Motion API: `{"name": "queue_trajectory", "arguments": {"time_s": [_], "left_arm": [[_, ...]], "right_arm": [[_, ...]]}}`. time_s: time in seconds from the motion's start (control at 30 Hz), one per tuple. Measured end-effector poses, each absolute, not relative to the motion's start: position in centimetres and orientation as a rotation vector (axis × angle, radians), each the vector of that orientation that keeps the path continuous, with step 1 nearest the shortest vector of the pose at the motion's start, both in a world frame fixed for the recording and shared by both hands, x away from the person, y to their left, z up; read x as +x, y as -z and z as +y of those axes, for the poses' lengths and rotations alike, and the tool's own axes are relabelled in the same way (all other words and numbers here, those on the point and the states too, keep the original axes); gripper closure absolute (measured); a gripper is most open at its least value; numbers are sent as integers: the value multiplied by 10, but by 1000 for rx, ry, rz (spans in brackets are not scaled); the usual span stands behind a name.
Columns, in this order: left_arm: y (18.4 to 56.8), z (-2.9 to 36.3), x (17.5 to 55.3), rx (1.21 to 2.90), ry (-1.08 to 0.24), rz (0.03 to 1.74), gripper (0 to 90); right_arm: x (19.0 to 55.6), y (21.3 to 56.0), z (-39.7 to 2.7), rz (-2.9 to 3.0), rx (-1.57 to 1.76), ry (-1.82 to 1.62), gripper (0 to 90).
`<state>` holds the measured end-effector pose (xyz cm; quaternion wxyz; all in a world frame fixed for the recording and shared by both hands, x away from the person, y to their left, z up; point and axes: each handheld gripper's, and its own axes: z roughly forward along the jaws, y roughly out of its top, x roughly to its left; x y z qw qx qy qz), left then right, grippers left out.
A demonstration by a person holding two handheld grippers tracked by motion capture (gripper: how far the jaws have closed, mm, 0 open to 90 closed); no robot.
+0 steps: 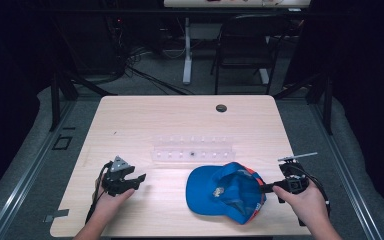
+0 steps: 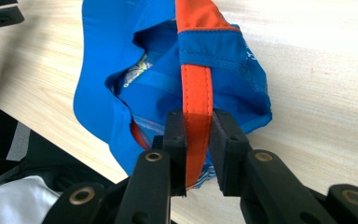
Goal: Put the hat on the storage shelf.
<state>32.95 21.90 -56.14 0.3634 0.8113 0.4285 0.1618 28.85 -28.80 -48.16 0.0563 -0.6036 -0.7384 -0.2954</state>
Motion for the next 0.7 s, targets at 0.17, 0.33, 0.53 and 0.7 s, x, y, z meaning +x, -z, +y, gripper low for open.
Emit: {"name": "queue_trajectory", "arguments": {"time_s": [0.17, 0.33, 0.53, 0.7], "left_arm": [[562, 219, 329, 2086, -415, 1105, 440], [561, 219, 329, 2086, -417, 1104, 440], [562, 219, 329, 2083, -413, 1105, 440], [562, 218, 329, 2093, -416, 1101, 442]], "right_arm": [[293, 470, -286, -2256, -1816, 858, 772], [298, 461, -282, -2276, -1813, 807, 773], [304, 446, -279, -2300, -1794, 737, 774], [309, 433, -275, -2337, -1773, 674, 774]]}}
